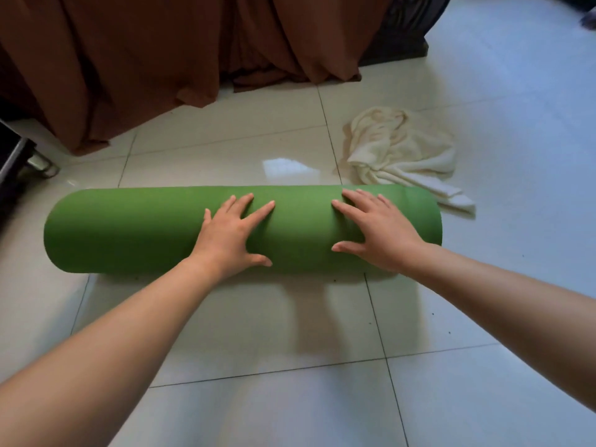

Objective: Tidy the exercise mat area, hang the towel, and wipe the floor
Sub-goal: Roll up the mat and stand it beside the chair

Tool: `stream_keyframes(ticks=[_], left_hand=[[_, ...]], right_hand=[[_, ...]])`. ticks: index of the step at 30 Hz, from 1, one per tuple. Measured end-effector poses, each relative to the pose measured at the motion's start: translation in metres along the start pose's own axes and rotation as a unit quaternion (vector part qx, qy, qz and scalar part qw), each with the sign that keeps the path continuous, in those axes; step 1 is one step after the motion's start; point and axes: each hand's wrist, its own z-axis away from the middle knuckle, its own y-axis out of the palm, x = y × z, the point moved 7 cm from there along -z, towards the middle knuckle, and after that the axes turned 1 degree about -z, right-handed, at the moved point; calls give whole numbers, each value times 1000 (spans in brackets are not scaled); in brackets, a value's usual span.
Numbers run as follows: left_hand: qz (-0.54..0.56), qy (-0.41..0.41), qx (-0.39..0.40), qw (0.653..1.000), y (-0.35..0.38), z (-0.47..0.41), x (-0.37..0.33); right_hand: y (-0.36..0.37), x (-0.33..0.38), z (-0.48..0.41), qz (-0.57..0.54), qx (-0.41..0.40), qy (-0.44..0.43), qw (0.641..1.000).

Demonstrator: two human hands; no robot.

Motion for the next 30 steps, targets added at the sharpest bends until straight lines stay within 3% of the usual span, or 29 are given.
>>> stream_keyframes(ticks=[10, 22, 30], left_hand=[[2, 27, -3, 1000, -3, 18, 15], [-10, -66, -9, 998, 9, 98, 144], [81, -158, -18, 984, 22, 146, 234]], right_hand=[[7, 48, -16, 24, 44, -18, 999], [37, 182, -56, 54, 71, -106, 990], [57, 256, -93, 39, 75, -58, 995]])
